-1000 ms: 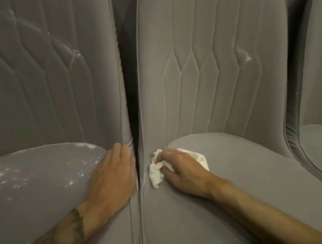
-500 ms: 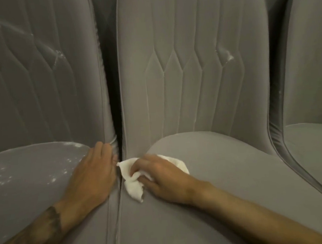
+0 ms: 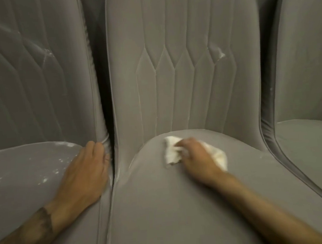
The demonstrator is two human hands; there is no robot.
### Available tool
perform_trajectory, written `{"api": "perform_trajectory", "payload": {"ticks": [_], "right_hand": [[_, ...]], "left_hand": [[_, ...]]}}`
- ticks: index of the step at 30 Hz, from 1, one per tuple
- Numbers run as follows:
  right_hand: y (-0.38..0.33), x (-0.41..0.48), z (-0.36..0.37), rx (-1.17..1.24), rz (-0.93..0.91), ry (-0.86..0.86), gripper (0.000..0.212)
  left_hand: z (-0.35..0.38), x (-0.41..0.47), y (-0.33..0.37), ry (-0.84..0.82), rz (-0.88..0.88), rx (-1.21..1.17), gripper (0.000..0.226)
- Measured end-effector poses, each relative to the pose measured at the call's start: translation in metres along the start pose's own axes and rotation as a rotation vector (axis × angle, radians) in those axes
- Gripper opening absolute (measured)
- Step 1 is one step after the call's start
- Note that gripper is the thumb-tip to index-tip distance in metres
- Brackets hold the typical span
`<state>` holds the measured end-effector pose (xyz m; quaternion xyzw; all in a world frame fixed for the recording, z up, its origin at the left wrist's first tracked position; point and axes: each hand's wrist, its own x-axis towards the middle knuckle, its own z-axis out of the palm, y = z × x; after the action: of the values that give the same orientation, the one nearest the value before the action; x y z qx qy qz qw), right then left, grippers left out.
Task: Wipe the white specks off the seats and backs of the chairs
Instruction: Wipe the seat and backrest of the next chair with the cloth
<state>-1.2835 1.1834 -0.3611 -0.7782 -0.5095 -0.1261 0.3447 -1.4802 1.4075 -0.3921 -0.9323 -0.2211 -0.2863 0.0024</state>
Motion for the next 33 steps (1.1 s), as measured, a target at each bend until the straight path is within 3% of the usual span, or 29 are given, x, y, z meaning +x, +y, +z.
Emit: {"api": "perform_trajectory", "payload": {"ticks": [2,4,8,13,18,22,28,31,33], "right_hand": [[-0.043,0.007,0.040,0.009,-0.109,-0.152,0.034],[-0.062,0.016,0.060,0.094,-0.085,-0.318,0.018],[-0.071,0.016,0.057,0.115,-0.043,-0.305,0.020],[-0.104,-0.025,0.059,0.229,-0.272,-0.449,0.014],[-0.094,0.014,0.056,0.139,-0.150,-0.364,0.019],[-0.094,-0.022,0.048,0.216,-0.333,-0.547,0.016],[-0.095,0.004,0.044,0.185,-0.206,-0.431,0.021],[-0.096,-0.017,0.021,0.179,-0.400,-0.691,0.019],[-0.088,-0.013,-0.002,0.270,-0.383,-0.896,0.020]], "left_hand": [[-0.001,0.001,0.000,0.009,0.017,-0.003,0.016],[-0.003,0.002,0.001,0.005,0.040,0.001,0.015],[-0.009,0.001,0.011,-0.039,-0.043,-0.054,0.015],[-0.010,0.001,0.009,-0.106,-0.092,-0.092,0.018],[-0.014,0.001,0.009,-0.116,-0.090,-0.148,0.018],[-0.014,0.000,0.012,-0.094,-0.101,-0.133,0.019],[-0.016,0.000,0.013,-0.068,-0.087,-0.160,0.022],[-0.018,0.002,0.016,-0.048,-0.127,-0.158,0.022],[-0.022,0.004,0.023,-0.004,-0.112,-0.150,0.022]]}}
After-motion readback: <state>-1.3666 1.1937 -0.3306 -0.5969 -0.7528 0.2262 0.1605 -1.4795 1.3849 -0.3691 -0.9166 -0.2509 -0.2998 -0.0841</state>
